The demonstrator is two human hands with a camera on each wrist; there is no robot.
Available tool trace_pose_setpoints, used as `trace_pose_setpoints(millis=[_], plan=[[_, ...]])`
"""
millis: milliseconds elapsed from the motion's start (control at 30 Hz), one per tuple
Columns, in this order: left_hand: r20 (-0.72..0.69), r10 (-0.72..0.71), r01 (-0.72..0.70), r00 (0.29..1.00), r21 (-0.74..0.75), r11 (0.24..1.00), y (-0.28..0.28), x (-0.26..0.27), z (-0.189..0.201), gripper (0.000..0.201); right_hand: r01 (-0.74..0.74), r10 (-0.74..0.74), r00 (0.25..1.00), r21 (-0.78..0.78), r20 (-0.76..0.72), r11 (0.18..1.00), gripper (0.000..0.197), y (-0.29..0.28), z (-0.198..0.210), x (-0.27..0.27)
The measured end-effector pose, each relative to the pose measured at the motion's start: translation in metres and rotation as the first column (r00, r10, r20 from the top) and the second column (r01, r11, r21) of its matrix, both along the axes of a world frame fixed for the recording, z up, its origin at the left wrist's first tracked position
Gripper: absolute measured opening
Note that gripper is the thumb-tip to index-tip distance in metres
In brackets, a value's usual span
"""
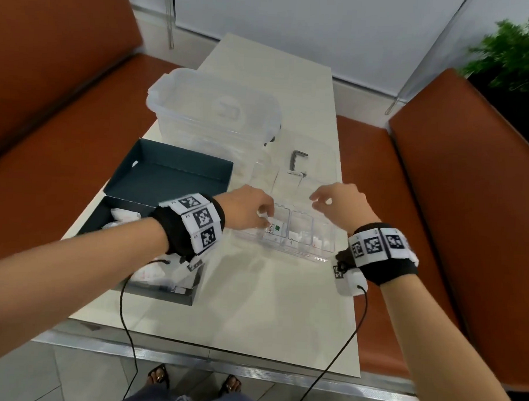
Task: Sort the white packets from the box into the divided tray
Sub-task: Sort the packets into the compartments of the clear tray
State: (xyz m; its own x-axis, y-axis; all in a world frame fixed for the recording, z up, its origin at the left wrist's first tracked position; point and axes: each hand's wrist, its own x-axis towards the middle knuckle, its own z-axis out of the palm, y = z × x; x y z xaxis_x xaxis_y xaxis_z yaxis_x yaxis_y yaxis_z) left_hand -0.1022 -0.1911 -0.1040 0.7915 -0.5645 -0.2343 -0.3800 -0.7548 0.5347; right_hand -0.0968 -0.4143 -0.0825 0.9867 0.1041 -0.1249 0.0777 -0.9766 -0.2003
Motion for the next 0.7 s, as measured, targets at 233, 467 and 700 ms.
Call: trace_pose_setpoints(millis=[233, 467, 700], plan=[[0.034, 0.150, -0.147, 0.988, -0.086, 0.985, 0.108, 0.006, 0.040, 0.026, -0.297, 0.287, 0.955, 0.236, 0.077, 0.925, 0.017, 0.100, 0.041, -0.002], [0.028, 0.386, -0.387, 0.922, 0.046, 0.921, 0.210, -0.011, 0.010, 0.029, -0.522, 0.553, 0.824, 0.212, -0.123, 0.826, 0.021, 0.226, 0.011, -0.004], [0.066, 0.567, -0.570, 0.821, 0.139, 0.810, 0.243, -0.028, -0.043, 0.051, -0.545, 0.491, 0.788, -0.051, -0.372, 0.837, 0.029, 0.298, -0.043, -0.007]])
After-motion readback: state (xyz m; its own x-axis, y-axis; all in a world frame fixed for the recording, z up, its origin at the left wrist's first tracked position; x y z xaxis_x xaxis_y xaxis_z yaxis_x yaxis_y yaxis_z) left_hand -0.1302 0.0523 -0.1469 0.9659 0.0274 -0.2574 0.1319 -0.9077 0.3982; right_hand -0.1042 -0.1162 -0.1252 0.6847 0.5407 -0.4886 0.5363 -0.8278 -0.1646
